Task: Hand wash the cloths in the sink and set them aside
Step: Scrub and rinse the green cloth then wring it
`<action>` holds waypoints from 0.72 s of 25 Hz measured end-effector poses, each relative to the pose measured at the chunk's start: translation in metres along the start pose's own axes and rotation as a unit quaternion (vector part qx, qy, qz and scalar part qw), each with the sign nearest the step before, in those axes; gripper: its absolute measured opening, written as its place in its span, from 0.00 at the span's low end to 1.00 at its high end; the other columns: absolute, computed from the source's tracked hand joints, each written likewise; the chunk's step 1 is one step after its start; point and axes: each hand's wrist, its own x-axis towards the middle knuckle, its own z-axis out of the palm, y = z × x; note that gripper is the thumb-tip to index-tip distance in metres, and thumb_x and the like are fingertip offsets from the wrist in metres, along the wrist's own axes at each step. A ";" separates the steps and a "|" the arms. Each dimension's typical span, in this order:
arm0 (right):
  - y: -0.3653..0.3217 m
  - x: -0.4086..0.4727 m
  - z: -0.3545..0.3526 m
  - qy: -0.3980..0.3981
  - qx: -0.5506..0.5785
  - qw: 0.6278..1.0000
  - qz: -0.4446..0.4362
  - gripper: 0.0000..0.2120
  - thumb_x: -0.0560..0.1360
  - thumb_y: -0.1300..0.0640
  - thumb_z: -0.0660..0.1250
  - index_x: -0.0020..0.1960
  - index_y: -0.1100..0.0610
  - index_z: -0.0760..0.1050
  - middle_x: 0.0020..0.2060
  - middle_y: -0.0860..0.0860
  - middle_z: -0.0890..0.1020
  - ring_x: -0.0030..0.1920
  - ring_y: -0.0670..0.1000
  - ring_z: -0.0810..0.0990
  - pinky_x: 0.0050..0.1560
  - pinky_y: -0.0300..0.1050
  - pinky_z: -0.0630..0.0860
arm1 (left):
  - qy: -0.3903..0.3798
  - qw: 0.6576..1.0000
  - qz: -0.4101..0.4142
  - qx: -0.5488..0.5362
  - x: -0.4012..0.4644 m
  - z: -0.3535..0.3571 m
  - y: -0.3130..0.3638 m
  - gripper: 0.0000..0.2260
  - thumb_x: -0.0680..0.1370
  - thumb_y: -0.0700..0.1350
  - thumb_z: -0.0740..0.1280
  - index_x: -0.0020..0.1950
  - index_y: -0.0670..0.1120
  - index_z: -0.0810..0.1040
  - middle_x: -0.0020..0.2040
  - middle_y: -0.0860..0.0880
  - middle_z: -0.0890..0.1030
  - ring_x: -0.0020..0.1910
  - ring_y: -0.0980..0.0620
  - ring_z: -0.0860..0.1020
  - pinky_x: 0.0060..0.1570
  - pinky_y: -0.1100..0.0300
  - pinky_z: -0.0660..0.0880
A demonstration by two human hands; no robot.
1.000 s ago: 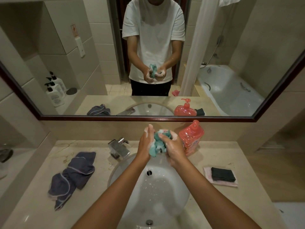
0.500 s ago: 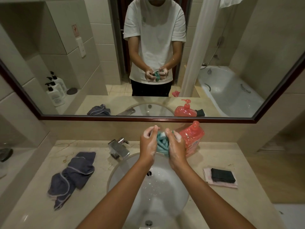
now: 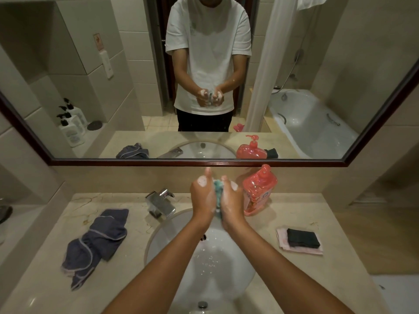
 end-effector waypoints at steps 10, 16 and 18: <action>0.004 -0.005 0.001 -0.042 -0.024 0.998 -0.028 0.20 0.81 0.48 0.62 0.33 0.50 0.79 0.28 0.48 0.81 0.34 0.50 0.82 0.35 0.46 0.78 | -0.012 1.000 -0.002 0.004 0.003 -0.005 -0.006 0.24 0.85 0.53 0.58 0.30 0.47 0.67 0.23 0.55 0.69 0.21 0.61 0.67 0.25 0.65 0.64; 0.001 0.008 -0.008 0.032 -0.095 0.985 -0.143 0.21 0.84 0.47 0.58 0.36 0.51 0.77 0.32 0.49 0.82 0.36 0.50 0.83 0.40 0.48 0.78 | -0.116 0.992 -0.033 -0.035 -0.008 -0.005 -0.011 0.24 0.83 0.63 0.56 0.43 0.45 0.77 0.36 0.54 0.80 0.38 0.57 0.79 0.40 0.60 0.77; 0.003 0.012 -0.014 0.007 -0.089 0.986 -0.141 0.19 0.84 0.47 0.58 0.38 0.51 0.77 0.35 0.52 0.83 0.38 0.51 0.84 0.42 0.49 0.79 | -0.130 0.991 -0.037 -0.004 -0.006 -0.004 -0.010 0.24 0.81 0.64 0.59 0.50 0.42 0.76 0.42 0.49 0.80 0.43 0.52 0.80 0.46 0.55 0.78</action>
